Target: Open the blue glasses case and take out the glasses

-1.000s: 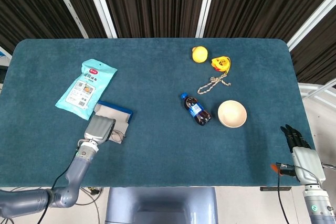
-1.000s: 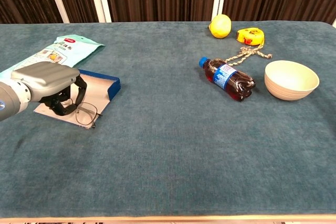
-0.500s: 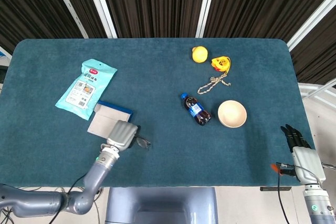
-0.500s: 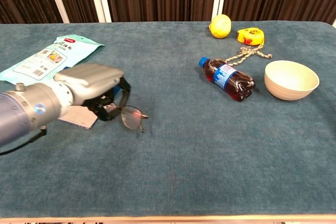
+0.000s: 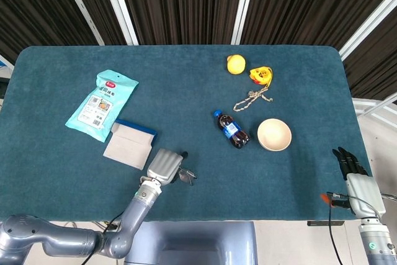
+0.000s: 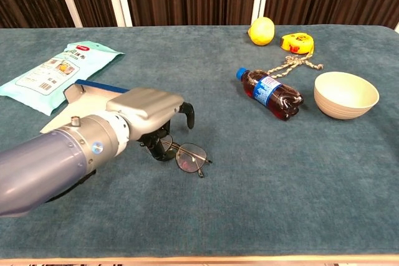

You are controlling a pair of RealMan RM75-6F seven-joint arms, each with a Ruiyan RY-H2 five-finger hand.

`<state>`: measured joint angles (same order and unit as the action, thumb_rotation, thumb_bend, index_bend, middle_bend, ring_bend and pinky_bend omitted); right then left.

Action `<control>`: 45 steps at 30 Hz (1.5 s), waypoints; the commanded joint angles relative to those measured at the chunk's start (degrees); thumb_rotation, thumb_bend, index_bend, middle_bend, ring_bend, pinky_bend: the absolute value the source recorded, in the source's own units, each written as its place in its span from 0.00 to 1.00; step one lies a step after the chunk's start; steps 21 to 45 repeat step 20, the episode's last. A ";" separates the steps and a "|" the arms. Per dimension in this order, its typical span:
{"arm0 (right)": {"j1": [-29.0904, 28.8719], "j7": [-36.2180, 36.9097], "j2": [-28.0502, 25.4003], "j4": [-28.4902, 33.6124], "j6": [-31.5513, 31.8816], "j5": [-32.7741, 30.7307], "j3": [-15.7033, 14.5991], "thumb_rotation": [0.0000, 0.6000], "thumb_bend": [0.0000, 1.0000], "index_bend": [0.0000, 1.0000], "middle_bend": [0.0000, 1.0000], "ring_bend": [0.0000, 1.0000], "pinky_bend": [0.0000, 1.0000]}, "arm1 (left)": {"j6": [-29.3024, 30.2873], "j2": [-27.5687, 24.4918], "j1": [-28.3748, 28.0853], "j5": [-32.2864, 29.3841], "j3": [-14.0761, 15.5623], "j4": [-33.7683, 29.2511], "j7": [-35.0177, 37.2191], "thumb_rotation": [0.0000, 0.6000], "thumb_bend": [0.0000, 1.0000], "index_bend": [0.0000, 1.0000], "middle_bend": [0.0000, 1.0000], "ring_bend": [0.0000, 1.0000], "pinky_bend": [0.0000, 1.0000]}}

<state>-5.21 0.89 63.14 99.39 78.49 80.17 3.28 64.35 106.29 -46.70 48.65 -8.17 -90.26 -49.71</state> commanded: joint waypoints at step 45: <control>0.22 -2.11 0.82 -1.06 1.50 1.24 -0.09 1.00 0.17 0.00 0.00 0.00 0.21 | 25.35 -35.77 25.41 28.82 20.77 -7.74 28.53 1.00 0.16 0.00 0.00 0.00 0.01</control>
